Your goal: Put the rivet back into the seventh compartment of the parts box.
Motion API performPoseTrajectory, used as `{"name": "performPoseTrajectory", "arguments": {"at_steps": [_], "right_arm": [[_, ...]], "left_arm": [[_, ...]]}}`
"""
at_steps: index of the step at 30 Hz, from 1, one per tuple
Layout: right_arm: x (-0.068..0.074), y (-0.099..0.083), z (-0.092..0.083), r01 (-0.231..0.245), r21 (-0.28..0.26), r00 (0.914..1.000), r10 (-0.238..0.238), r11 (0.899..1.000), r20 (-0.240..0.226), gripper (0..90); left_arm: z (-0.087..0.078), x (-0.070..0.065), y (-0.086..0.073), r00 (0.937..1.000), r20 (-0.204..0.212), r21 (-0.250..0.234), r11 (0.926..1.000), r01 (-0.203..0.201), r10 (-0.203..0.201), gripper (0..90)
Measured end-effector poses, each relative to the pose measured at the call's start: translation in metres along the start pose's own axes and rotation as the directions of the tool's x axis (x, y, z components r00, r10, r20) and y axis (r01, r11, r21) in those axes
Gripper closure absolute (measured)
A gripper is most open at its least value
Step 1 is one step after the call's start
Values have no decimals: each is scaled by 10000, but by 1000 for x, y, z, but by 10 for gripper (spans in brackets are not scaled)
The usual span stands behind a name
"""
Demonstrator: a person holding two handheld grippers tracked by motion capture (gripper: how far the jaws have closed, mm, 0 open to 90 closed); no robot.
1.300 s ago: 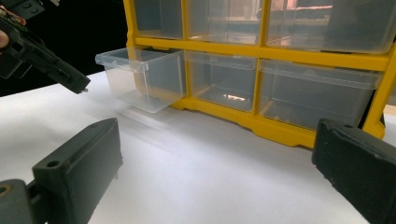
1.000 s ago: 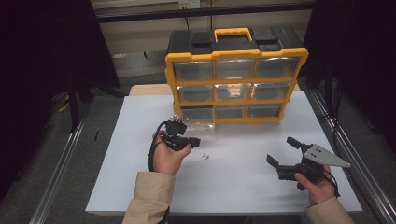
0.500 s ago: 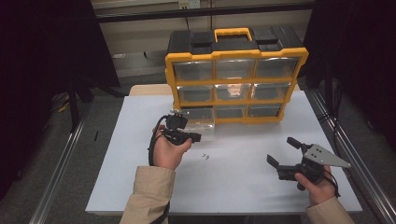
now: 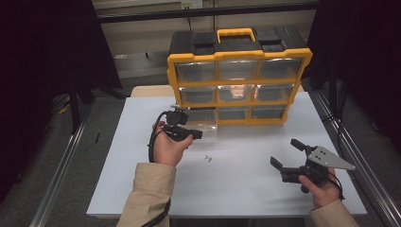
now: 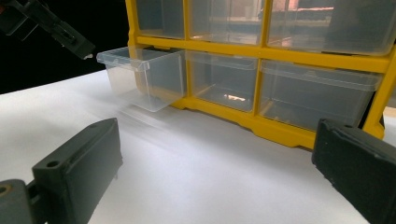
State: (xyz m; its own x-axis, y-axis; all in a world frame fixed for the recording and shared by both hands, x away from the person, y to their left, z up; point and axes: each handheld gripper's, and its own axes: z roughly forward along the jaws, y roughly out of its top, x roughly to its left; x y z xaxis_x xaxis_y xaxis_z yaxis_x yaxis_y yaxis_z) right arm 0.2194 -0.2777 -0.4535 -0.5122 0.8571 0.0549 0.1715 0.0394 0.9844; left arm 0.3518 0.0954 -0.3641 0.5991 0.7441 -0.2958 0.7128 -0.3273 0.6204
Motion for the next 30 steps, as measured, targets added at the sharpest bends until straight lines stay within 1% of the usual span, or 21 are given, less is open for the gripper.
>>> {"name": "performPoseTrajectory", "arguments": {"at_steps": [7, 13, 14, 15, 17, 18, 21, 30], "right_arm": [[0, 0, 0, -10, -15, 10000, 10, 10000, 0, 13], [0, 0, 0, -32, -22, 10000, 32, 10000, -19, 13], [0, 0, 0, -23, -22, 10000, 23, 10000, -19, 13], [0, 0, 0, -27, -20, 10000, 27, 10000, -19, 14], [0, 0, 0, -33, -32, 10000, 33, 10000, -15, 14], [0, 0, 0, -36, -44, 10000, 36, 10000, -17, 15], [0, 0, 0, -18, 2, 10000, 18, 10000, -42, 16], [1, 0, 0, -49, -42, 10000, 49, 10000, -28, 16]], "left_arm": [[-1, 0, 8, 10000, -70, 50, 10000, -66, 66, 833], [-3, 0, 14, 9998, -169, -15, 10000, -91, 91, 833], [-3, 0, 15, 9997, -240, -58, 10000, -55, 53, 833], [-3, 0, 16, 9998, -196, -47, 10000, -73, 72, 833], [-4, 1, 18, 9997, -234, -1, 9999, -110, 110, 833], [-4, 1, 19, 9997, -223, -70, 10000, -31, 30, 833], [-5, 2, 23, 9999, -163, -92, 10000, -32, 31, 833], [-2, 5, 31, 9991, -435, -224, 9997, -2, -8, 832]]}}
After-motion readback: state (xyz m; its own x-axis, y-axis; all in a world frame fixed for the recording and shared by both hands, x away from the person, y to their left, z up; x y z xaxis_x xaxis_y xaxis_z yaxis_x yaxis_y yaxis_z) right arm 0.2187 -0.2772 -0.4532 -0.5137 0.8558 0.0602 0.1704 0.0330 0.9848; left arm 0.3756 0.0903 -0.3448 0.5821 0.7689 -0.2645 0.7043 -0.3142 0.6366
